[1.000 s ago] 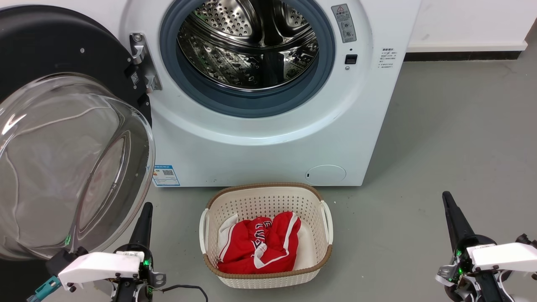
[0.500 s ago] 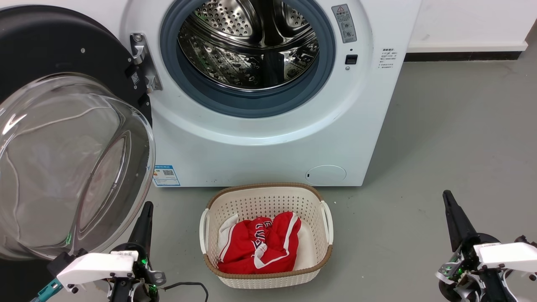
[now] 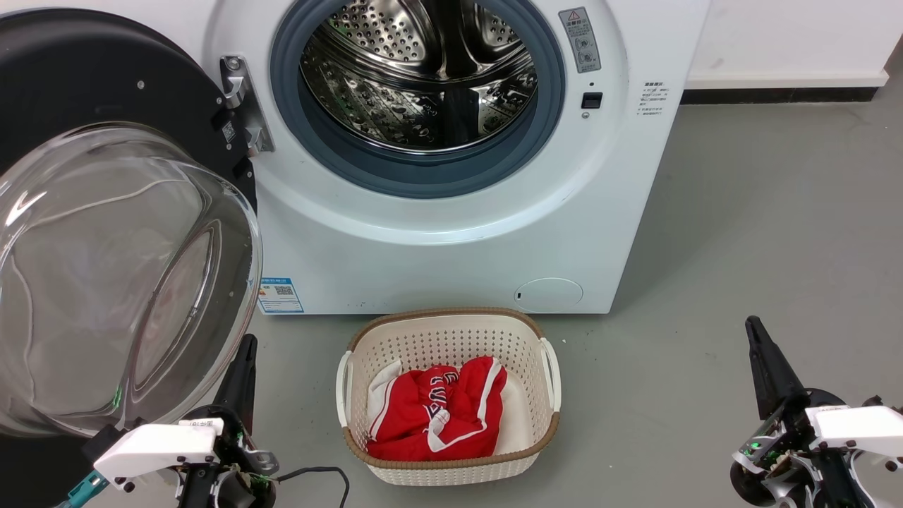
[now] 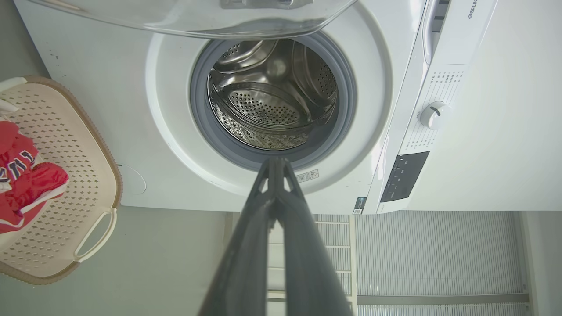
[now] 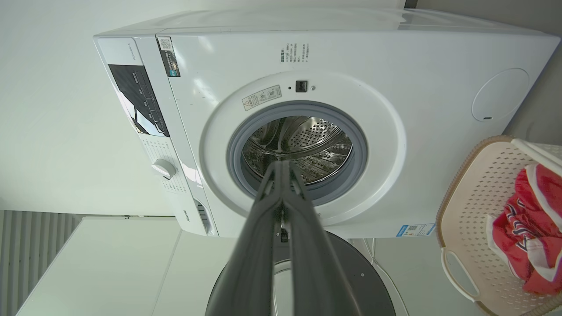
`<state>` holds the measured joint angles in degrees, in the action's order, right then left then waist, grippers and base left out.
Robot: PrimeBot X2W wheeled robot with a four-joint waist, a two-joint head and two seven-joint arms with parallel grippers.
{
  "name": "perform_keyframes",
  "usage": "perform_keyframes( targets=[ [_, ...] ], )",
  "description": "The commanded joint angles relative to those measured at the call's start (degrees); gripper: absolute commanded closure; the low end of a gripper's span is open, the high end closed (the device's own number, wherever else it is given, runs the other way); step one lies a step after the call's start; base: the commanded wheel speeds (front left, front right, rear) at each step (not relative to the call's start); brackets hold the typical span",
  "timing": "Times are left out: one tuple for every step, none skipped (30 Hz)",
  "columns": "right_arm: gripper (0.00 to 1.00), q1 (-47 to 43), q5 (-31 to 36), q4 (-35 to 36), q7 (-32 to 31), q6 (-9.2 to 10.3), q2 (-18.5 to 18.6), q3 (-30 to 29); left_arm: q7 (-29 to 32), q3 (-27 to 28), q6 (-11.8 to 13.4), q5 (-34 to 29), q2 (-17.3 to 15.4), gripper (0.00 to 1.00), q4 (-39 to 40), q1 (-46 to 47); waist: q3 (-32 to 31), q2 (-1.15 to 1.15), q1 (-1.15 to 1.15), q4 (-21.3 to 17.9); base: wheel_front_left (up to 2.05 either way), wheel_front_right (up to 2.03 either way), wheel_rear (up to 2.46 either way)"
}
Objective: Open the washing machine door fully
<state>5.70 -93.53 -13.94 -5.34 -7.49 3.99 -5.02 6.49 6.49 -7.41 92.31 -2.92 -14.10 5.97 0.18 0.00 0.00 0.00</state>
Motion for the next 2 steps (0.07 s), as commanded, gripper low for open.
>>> perform_keyframes(
  targets=[
    [1.0,0.74,-0.11,-0.13,-0.17,0.0,-0.08,-0.12,0.33,0.21,-0.21,0.12,0.07,1.0,-0.07,0.51,0.0,0.0,0.0,0.0,0.0,0.0,0.0],
    [1.0,0.74,-0.08,-0.12,-0.2,0.0,-0.1,-0.15,0.33,0.21,-0.21,0.12,0.07,1.0,-0.07,0.5,0.0,0.0,0.0,0.0,0.0,0.0,0.0]
  ],
)
